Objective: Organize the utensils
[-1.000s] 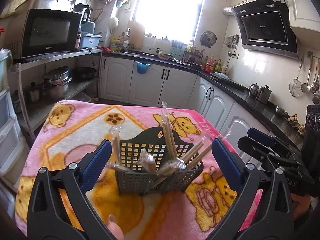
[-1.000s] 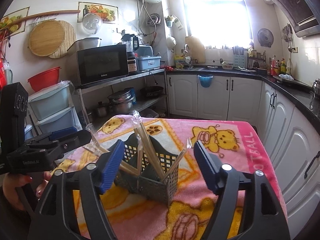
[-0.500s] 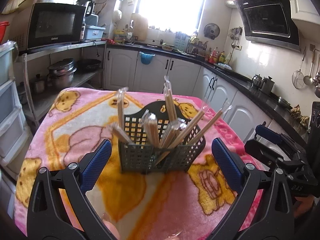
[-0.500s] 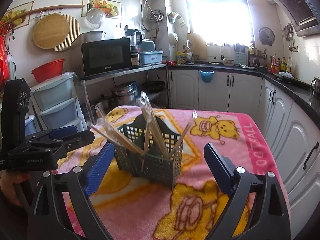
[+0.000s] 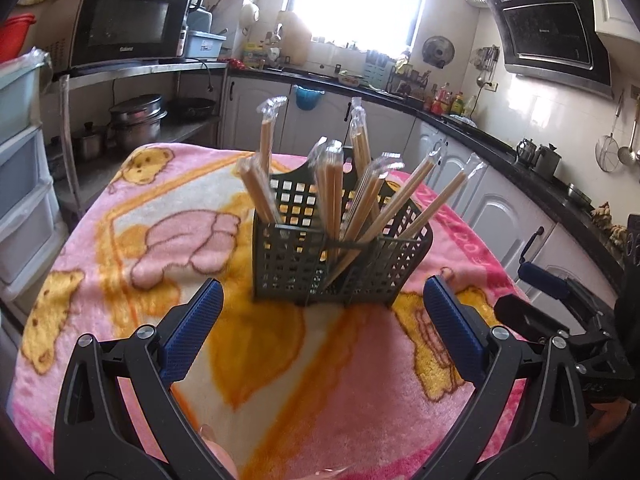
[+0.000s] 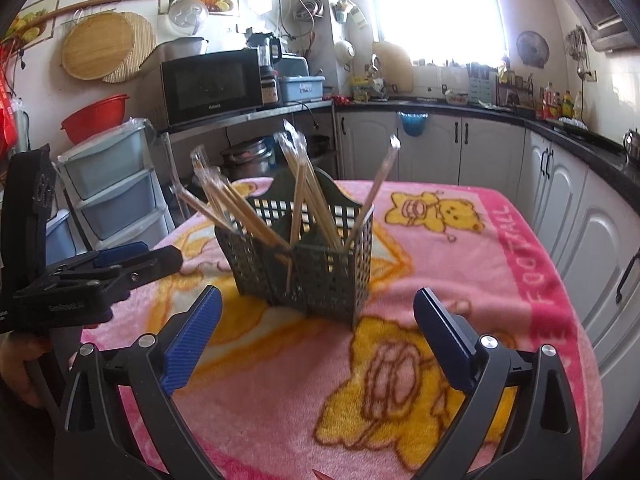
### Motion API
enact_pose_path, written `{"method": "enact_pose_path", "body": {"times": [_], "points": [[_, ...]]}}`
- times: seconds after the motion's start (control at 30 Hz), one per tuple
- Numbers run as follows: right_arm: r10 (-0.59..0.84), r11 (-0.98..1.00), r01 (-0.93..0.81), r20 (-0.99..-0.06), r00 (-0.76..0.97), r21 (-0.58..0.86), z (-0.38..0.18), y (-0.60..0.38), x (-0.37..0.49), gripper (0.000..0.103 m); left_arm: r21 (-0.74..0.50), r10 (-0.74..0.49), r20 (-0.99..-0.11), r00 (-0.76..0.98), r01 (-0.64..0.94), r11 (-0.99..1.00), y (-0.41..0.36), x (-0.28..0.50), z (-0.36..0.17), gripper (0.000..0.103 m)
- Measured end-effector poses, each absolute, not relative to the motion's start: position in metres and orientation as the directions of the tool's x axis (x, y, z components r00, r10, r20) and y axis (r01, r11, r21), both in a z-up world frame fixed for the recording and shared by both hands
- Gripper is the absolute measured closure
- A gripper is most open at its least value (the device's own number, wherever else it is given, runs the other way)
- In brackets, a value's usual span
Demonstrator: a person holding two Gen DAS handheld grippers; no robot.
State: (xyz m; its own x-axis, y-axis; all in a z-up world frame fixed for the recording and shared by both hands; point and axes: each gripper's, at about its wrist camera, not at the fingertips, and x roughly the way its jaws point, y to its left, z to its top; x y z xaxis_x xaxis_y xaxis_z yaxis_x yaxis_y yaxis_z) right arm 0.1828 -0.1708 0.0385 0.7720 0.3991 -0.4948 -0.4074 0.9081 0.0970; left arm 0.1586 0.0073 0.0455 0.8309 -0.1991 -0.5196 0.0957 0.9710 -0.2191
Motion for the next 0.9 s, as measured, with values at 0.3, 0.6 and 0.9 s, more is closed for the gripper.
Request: {"method": "enact_pose_path", "body": {"times": [0.3, 0.6, 0.9], "points": [[0.373, 0.922, -0.371, -0.522, 0.768, 0.112, 0.015, -0.175, 0.182, 0.009, -0.2, -0.157, -0.492, 0.856, 0.064, 0.978, 0.01, 0.148, 0.031, 0.011], [0.365, 0.927, -0.355, -0.506, 0.781, 0.121, 0.003, -0.179, 0.176, 0.008, -0.189, -0.14, -0.461, 0.876, 0.057, 0.98, 0.008, 0.141, 0.02, 0.011], [0.365, 0.929, -0.353, -0.443, 0.819, 0.113, 0.001, -0.18, 0.166, 0.007, -0.183, -0.12, -0.419, 0.9, 0.046, 0.982, 0.007, 0.134, 0.011, 0.011]]}}
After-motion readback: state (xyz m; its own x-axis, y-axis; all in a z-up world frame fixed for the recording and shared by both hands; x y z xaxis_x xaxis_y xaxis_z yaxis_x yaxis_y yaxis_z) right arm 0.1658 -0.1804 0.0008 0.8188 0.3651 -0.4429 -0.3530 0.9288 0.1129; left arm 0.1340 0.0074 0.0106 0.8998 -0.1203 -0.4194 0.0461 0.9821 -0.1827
